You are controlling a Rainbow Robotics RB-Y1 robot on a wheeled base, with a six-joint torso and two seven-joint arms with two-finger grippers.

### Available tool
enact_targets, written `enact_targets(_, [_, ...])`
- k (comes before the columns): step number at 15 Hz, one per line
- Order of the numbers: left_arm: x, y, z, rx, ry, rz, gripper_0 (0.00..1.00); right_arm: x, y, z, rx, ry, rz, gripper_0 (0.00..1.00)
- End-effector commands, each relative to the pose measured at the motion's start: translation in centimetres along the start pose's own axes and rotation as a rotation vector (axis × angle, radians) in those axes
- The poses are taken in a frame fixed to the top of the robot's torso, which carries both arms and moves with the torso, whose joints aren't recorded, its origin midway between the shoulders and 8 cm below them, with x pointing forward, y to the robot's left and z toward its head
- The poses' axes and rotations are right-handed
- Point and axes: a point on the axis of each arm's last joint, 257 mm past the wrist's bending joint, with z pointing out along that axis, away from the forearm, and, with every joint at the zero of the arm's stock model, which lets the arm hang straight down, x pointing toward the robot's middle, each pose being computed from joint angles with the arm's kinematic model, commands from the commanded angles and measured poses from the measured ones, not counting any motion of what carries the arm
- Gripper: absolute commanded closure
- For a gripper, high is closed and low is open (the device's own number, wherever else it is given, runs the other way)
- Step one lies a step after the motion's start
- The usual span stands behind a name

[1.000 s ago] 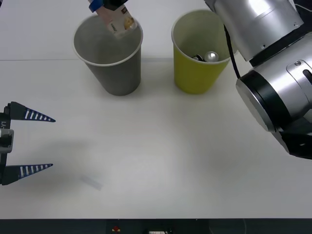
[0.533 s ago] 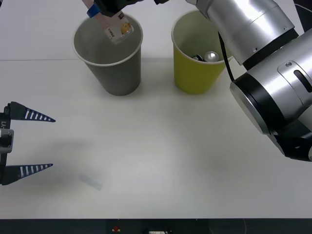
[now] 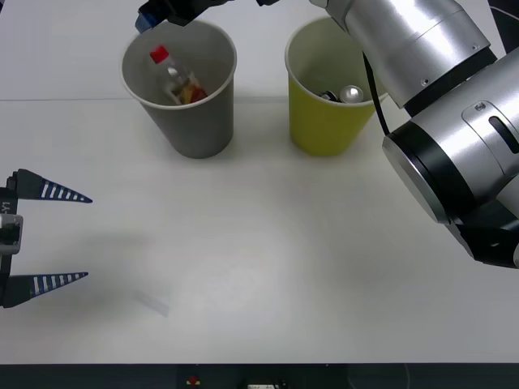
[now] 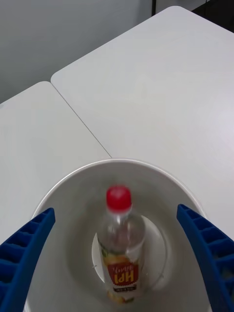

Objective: Put the can into the green bin and the plastic bottle into the gray bin

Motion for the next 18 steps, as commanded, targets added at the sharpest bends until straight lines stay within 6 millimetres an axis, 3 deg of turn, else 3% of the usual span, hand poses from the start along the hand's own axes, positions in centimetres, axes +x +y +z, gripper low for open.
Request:
enact_targets(1, [0.0, 0.0, 0.0, 0.0, 0.0, 0.0, 0.0, 0.0, -0.1, 0.0, 0.003, 0.001, -0.003, 0.0])
enact_targets(6, [0.0, 0.0, 0.0, 0.0, 0.0, 0.0, 0.0, 0.0, -0.2, 0.0, 0.008, 0.002, -0.007, 0.0])
enact_targets(9, [0.0, 0.0, 0.0, 0.0, 0.0, 0.0, 0.0, -1.2, -0.1, -1.0, 0.008, -0.02, -0.013, 0.0])
enact_targets(14, [0.0, 0.0, 0.0, 0.0, 0.0, 0.0, 0.0, -2.5, 1.2, -5.5, -0.022, -0.106, -0.024, 0.0])
enact_targets(18, [0.0, 0.0, 0.0, 0.0, 0.0, 0.0, 0.0, -1.0, 2.4, -9.3, -0.051, -0.197, -0.05, 0.0])
